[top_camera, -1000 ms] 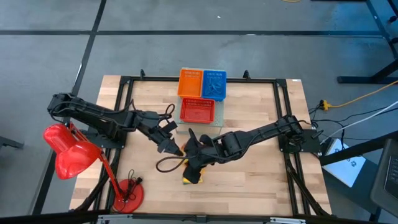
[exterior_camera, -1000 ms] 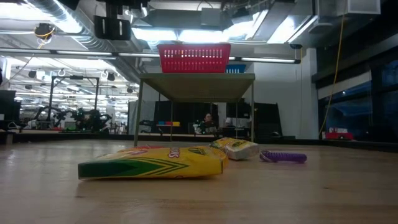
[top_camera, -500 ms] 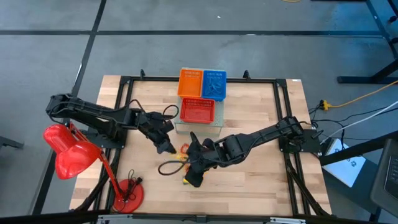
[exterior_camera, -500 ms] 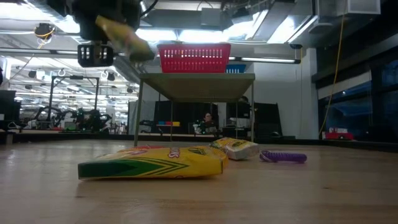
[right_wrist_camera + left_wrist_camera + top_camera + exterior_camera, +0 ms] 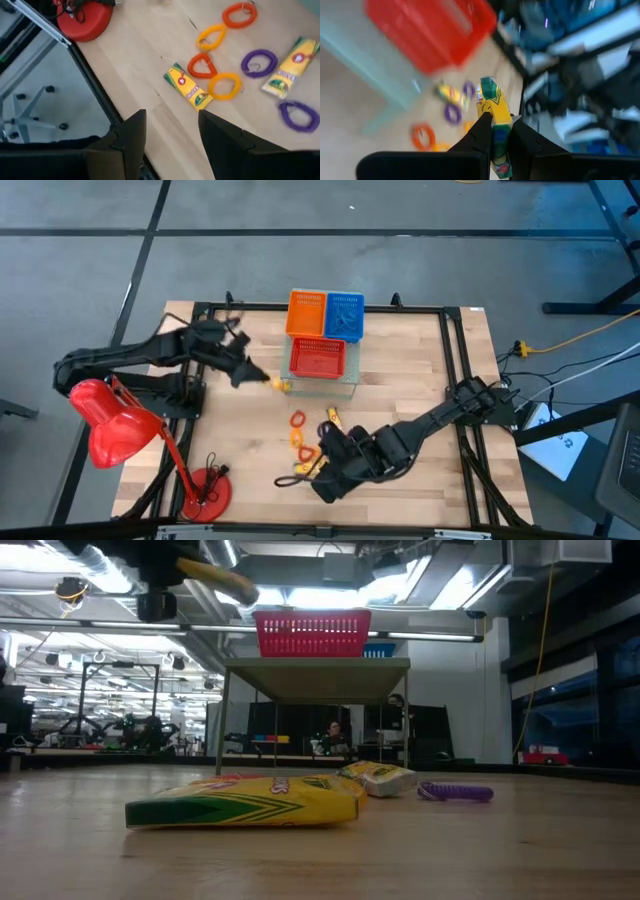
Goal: Pick & Place Office Desk Supplies
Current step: Put the yellow crayon box into the orange bin
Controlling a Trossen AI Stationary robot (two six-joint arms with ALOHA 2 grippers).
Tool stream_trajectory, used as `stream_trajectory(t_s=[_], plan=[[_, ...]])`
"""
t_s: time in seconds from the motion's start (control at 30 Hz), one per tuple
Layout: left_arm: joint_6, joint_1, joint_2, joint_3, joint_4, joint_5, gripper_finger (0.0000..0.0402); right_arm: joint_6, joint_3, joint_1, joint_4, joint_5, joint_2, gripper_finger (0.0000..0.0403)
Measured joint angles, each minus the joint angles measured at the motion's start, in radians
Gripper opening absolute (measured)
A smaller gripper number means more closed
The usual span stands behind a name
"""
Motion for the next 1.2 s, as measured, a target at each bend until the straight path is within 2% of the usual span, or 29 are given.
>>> stream_trajectory(t_s=[0.3,0.53,0.8,0.9,1.03,1.2], plan=[[-0.015,0.237,0.040,0.000,0.319,0.047,0.0031,0.125,0.000,0.024,-0.015,0.077,0.000,0.0181],[-0.012,0.331,0.163,0.011,0.516,0.048,0.0024,0.148,0.000,0.027,-0.025,0.091,0.000,0.0181],[0.208,0.350,0.345,0.174,0.411,-0.014,0.0023,0.148,0.000,0.027,-0.036,0.090,0.000,0.0181],[0.294,0.367,0.414,0.262,0.311,-0.025,0.0022,0.148,0.000,0.027,-0.037,0.090,0.000,0.0181],[0.455,0.391,0.481,0.376,0.126,-0.118,0.0022,0.151,0.000,0.027,-0.047,0.087,0.000,0.0181],[0.549,0.417,0.545,0.453,0.044,-0.123,0.0022,0.174,0.000,0.029,-0.069,0.087,0.000,0.0181]])
